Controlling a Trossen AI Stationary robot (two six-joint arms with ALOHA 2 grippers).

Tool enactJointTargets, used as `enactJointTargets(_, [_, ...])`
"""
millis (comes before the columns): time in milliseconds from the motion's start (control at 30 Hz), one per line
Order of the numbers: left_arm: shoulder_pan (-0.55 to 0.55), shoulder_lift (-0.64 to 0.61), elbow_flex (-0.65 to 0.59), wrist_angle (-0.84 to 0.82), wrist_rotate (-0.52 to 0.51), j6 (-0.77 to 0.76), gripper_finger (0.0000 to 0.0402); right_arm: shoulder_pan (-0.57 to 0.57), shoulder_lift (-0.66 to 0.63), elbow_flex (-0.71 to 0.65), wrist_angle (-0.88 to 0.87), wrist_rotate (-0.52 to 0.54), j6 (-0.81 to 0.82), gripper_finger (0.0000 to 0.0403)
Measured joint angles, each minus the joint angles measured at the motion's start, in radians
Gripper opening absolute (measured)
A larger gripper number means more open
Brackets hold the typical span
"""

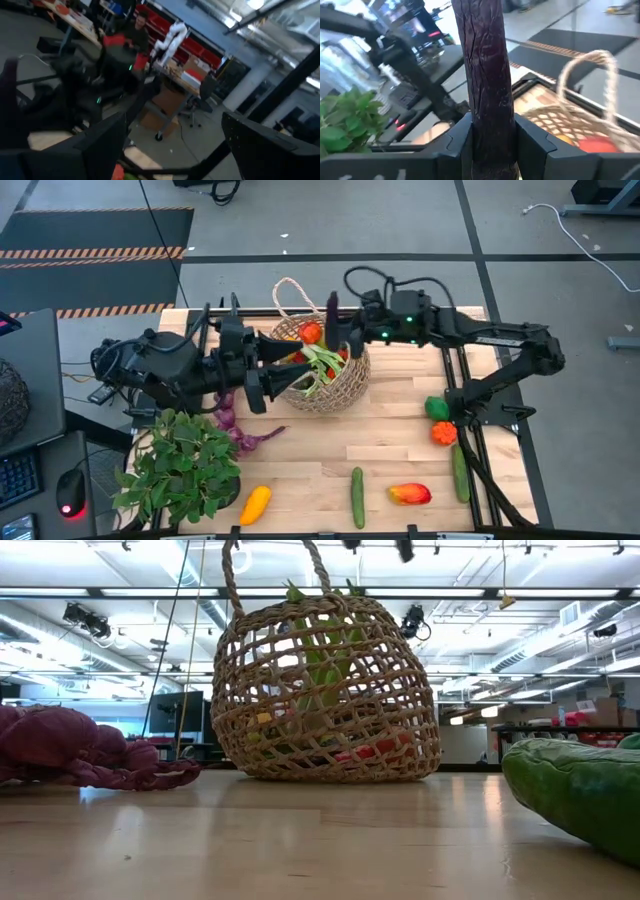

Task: Build produce basket
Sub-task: Put the eggplant into the brown basket, then put the lime into the brown basket

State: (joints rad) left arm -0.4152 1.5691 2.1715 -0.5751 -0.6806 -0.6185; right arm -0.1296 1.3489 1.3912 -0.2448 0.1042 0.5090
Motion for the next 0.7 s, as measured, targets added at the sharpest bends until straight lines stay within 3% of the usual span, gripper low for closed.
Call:
enactJointTargets(167, [0.000,0.000,0.000,0.053,-0.016,-0.001,0.0331,-0.016,0.063,0.000,0.074,-0.057,-0.049,0.0121])
enactJointTargets(400, [0.010,0.000,0.000,0.077,-0.053,0.002,0.0325,-0.033,0.134,-0.001,0.033,-0.122,-0.100,0.0126])
enactJointTargets(700, [0.020,0.002,0.000,0.065,-0.084,0.002,0.0325,-0.048,0.146,-0.001,-0.095,-0.112,-0.112,0.0227])
